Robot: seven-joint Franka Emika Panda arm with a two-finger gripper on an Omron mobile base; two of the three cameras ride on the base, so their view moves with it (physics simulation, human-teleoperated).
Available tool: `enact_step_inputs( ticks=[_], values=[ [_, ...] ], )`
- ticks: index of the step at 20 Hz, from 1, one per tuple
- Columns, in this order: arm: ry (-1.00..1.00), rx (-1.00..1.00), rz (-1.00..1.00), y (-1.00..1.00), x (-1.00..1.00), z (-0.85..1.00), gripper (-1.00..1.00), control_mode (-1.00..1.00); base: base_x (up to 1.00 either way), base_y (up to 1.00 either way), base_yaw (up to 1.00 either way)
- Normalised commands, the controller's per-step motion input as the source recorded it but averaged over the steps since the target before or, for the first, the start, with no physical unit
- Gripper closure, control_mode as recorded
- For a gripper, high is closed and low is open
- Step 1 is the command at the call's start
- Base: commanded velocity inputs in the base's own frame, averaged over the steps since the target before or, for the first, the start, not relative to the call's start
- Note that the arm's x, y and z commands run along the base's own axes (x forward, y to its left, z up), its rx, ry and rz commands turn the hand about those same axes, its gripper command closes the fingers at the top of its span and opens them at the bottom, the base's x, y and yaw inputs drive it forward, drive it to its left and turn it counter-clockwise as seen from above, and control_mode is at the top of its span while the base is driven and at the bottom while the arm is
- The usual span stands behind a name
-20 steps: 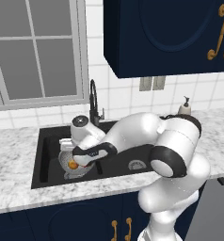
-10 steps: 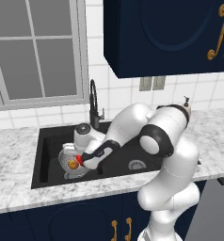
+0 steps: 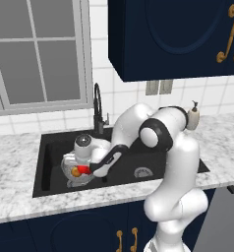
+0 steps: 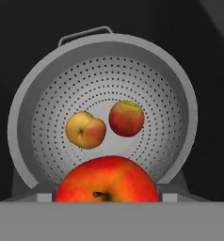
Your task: Put the colander in the sink, put the apple, peach, apple in the colander, and turn on the sink faucet and pour water over the colander.
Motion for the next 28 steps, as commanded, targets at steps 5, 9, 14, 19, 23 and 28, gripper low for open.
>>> enact_step_inputs(
  ticks=[5, 9, 14, 19, 23, 28],
  values=[
    [0.0, 0.0, -0.03, 0.11, 0.43, -0.08, 1.0, -1.0, 0.0, 0.0, 0.0],
    [0.0, 0.0, -0.03, 0.03, 0.41, -0.05, 1.0, -1.0, 0.0, 0.0, 0.0],
    [0.0, 0.0, -0.02, 0.01, 0.37, -0.09, 1.0, -1.0, 0.0, 0.0, 0.0],
    [0.01, 0.0, 0.0, 0.0, 0.25, -0.08, -1.0, -1.0, 0.0, 0.0, 0.0],
    [0.0, 0.0, 0.0, 0.0, 0.0, 0.0, -1.0, -1.0, 0.0, 0.0, 0.0],
    [0.0, 0.0, 0.0, 0.0, 0.0, 0.05, -1.0, -1.0, 0.0, 0.0, 0.0]
  ],
)
